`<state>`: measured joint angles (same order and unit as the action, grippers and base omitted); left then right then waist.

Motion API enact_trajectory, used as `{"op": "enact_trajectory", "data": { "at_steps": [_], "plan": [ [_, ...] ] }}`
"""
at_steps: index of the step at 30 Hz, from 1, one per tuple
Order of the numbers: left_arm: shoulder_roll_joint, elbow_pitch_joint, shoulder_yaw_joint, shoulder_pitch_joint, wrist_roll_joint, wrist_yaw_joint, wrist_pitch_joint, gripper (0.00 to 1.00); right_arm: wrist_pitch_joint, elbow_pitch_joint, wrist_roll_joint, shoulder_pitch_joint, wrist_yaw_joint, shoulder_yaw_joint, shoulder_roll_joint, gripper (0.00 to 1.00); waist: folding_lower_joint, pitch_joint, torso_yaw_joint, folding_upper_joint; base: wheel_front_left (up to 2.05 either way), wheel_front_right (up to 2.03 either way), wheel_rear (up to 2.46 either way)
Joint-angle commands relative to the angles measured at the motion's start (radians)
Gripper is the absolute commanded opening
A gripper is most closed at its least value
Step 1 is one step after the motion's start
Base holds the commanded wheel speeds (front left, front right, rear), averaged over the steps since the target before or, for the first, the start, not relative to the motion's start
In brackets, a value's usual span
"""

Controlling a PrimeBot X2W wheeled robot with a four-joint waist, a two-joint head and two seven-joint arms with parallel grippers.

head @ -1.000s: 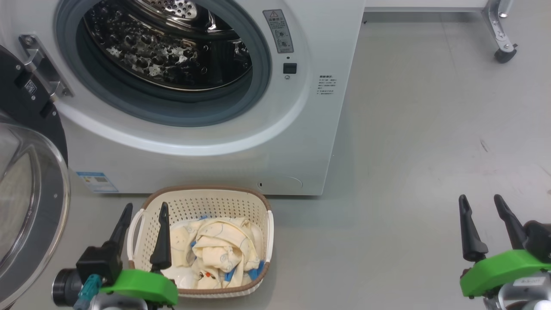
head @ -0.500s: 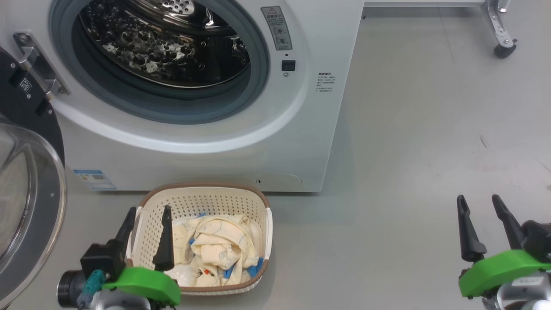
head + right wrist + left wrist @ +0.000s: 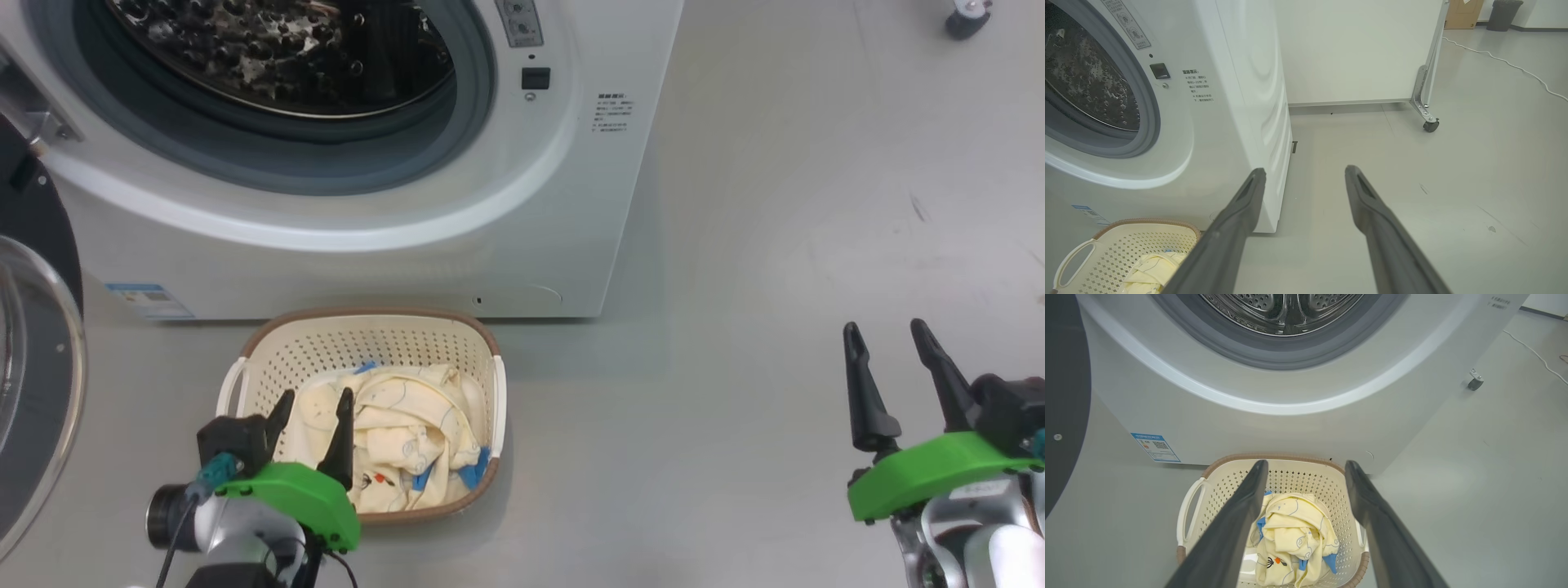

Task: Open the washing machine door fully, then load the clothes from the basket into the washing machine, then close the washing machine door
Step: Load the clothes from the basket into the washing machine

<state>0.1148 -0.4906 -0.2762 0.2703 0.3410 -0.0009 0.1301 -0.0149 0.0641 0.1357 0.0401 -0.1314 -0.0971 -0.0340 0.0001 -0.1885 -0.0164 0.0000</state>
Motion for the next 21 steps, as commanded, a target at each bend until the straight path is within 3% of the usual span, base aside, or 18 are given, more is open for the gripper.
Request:
{"op": "enact_trajectory", "data": {
  "at_steps": [1,10,16,21],
  "plan": [
    [0.010,-0.019,0.029,0.061,0.006,-0.008,0.006,1.00,-0.009,0.033,0.006,-0.047,0.001,0.033,-0.016,1.00,-0.0001,-0.035,-0.018,0.0000,0.00,0.00,0.00],
    [-0.022,-0.394,0.041,0.225,0.069,-0.069,0.044,1.00,-0.031,0.019,0.010,-0.122,0.001,0.090,-0.016,1.00,-0.0001,-0.157,-0.089,0.0000,0.00,0.00,0.00],
    [-0.026,-0.552,0.072,0.335,0.134,-0.105,0.053,1.00,-0.052,0.017,0.020,-0.173,0.001,0.110,-0.016,1.00,-0.0001,-0.260,-0.141,0.0000,0.00,0.00,0.00],
    [0.008,-0.642,0.092,0.406,0.175,-0.120,0.031,1.00,-0.077,0.010,0.034,-0.230,0.001,0.146,-0.016,1.00,-0.0001,-0.343,-0.201,0.0000,0.00,0.00,0.00]
  ]
}}
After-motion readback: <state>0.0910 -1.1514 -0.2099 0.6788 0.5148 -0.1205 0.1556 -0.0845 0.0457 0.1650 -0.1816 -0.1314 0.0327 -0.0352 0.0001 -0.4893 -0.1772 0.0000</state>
